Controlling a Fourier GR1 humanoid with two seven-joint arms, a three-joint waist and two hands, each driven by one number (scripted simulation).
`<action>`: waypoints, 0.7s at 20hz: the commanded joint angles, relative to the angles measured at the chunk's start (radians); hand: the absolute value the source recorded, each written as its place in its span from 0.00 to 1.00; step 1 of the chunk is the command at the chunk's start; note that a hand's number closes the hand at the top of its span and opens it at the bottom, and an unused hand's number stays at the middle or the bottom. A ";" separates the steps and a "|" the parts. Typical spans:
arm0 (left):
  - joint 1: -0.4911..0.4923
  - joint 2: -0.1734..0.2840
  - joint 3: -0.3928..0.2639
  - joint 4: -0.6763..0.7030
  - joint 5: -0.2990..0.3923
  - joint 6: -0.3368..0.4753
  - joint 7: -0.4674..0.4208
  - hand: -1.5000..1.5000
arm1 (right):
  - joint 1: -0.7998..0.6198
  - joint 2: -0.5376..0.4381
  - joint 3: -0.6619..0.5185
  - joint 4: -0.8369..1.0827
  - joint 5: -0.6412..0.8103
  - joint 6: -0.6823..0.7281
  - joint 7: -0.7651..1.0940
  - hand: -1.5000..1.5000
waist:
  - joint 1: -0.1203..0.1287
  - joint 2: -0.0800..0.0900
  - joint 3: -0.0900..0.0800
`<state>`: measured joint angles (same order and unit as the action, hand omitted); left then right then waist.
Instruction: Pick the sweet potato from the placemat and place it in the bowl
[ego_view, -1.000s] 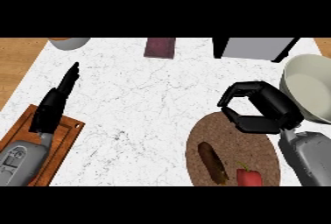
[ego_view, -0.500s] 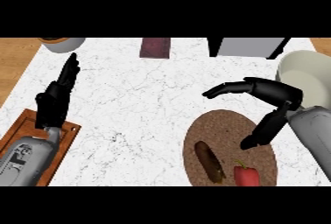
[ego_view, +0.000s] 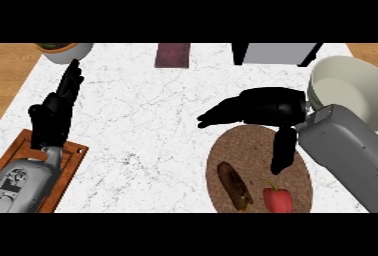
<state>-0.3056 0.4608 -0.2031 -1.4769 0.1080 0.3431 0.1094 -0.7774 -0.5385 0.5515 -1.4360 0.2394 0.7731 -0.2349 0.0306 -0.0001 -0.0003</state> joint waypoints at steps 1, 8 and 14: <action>0.004 -0.035 -0.036 -0.059 -0.042 0.049 0.065 0.50 | -0.042 0.041 0.125 -0.043 0.118 0.048 0.054 0.00 | -0.011 -0.003 0.001; 0.066 0.013 0.056 -0.031 -0.007 -0.042 -0.018 0.50 | -0.042 0.185 0.197 -0.051 0.193 0.158 0.172 0.00 | -0.025 -0.002 0.000; 0.045 -0.077 0.009 -0.025 -0.088 0.022 0.017 0.50 | 0.014 0.206 0.289 -0.063 0.310 0.194 0.195 0.00 | -0.032 0.000 0.000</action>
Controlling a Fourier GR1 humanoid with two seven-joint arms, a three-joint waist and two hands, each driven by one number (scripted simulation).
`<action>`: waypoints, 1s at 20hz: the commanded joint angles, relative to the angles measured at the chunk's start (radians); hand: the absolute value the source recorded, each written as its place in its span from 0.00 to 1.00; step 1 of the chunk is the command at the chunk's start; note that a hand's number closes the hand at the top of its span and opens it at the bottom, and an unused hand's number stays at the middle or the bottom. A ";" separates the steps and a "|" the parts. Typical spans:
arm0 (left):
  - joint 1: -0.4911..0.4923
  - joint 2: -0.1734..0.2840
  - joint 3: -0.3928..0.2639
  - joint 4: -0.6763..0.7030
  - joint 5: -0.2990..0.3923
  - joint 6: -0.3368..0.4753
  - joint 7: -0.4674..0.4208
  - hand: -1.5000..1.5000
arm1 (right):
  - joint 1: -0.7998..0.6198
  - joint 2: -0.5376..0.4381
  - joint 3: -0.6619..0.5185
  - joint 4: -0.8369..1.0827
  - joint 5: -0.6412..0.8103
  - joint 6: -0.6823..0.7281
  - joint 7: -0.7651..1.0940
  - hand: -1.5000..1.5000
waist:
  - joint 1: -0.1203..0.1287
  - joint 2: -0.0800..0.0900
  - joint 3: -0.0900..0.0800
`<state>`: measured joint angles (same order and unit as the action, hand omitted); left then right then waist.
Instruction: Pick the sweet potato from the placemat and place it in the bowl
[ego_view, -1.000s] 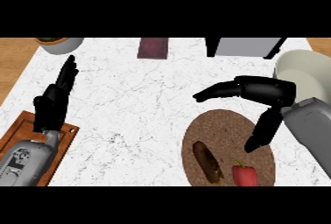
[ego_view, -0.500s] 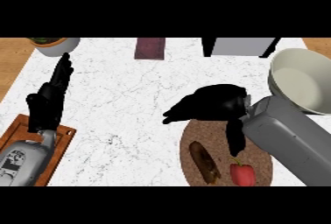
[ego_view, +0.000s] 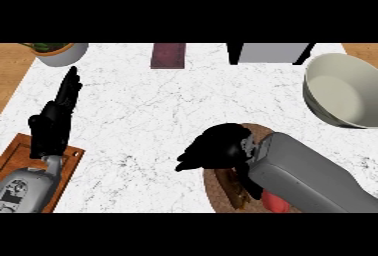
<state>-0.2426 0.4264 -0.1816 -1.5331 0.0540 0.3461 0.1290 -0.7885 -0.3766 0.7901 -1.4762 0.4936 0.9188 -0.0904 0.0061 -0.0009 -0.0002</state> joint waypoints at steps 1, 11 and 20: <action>-0.041 -0.005 0.017 -0.003 -0.013 -0.011 0.045 0.50 | 0.044 0.004 0.069 -0.034 0.073 0.057 0.022 0.00 | -0.006 0.000 0.000; 0.006 -0.048 0.060 0.005 -0.037 -0.044 -0.006 0.50 | 0.099 0.010 0.155 0.094 0.322 -0.059 -0.030 0.00 | -0.002 0.002 0.000; 0.046 -0.053 0.067 -0.126 -0.101 -0.067 0.083 0.50 | 0.131 0.131 0.150 0.297 0.466 -0.131 -0.094 0.00 | 0.003 0.001 0.001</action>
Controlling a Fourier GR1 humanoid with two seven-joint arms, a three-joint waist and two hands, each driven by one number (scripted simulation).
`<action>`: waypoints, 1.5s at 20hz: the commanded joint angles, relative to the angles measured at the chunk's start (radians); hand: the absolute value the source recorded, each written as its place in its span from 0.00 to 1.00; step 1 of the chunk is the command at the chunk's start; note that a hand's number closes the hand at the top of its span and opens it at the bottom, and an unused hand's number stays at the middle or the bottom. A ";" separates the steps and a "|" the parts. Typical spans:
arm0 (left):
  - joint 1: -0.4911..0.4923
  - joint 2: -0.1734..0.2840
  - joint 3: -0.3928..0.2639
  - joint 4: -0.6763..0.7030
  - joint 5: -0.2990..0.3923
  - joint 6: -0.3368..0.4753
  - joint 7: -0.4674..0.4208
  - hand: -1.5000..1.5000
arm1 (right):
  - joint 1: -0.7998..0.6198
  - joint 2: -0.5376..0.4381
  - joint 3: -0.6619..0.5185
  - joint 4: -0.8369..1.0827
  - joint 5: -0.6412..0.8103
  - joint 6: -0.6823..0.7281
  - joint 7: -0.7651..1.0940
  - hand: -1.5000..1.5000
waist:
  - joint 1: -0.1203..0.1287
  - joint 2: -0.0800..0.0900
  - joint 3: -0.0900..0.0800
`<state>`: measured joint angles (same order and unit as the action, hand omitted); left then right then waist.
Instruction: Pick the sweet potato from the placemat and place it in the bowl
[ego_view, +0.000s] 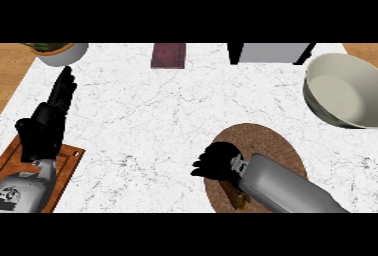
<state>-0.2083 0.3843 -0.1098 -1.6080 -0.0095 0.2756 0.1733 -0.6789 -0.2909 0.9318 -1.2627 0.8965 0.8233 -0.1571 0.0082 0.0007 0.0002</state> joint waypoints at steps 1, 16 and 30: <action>-0.050 -0.043 0.008 0.050 -0.039 0.020 -0.008 0.50 | 0.031 0.025 0.027 0.130 0.083 -0.136 -0.090 0.00 | -0.002 0.002 0.000; -0.021 -0.065 0.066 0.031 -0.046 -0.051 0.000 0.50 | 0.073 0.064 0.027 0.185 0.258 -0.223 -0.267 1.00 | -0.004 0.000 0.000; 0.055 -0.031 0.128 0.005 -0.058 -0.045 0.001 0.50 | 0.568 0.090 -0.307 -0.212 0.079 -0.477 0.005 1.00 | -0.099 -0.021 0.000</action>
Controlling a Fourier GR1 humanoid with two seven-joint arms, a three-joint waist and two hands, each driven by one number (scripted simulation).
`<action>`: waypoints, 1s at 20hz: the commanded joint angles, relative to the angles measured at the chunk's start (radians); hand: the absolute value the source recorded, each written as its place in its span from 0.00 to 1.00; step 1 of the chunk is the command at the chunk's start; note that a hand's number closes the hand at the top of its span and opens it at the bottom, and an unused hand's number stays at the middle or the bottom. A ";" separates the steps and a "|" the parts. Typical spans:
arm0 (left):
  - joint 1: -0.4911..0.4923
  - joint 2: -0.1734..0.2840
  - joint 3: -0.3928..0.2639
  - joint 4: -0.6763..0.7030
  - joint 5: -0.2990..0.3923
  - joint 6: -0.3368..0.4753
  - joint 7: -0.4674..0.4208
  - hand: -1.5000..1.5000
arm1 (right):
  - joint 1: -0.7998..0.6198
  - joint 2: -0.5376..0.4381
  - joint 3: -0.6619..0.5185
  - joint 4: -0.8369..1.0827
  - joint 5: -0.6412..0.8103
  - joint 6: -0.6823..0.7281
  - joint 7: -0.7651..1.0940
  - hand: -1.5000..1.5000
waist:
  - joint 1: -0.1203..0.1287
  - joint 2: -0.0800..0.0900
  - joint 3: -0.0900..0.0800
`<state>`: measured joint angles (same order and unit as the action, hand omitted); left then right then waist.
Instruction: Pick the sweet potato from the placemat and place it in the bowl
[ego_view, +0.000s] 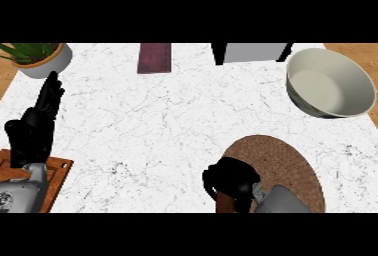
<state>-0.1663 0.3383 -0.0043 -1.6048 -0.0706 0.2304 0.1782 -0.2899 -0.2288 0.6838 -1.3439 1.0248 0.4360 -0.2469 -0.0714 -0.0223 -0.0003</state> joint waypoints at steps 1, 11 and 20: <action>0.013 -0.005 0.006 -0.002 -0.006 0.012 0.004 0.50 | 0.246 -0.005 -0.055 -0.192 -0.060 -0.108 0.083 1.00 | -0.020 0.003 0.000; -0.023 0.004 0.016 0.000 -0.004 -0.001 0.014 0.50 | 0.609 -0.008 -0.250 -0.791 -0.344 -0.182 0.134 1.00 | -0.006 0.013 0.000; -0.068 -0.067 -0.033 0.063 -0.040 0.003 -0.025 0.50 | 0.690 -0.040 -0.575 -1.040 -0.511 -0.163 0.277 1.00 | 0.054 0.024 0.000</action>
<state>-0.1882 0.3086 -0.0224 -1.6068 -0.0870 0.2186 0.1786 0.3910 -0.2691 0.2458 -2.3133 0.6276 0.2625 -0.0020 -0.0329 -0.0043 -0.0006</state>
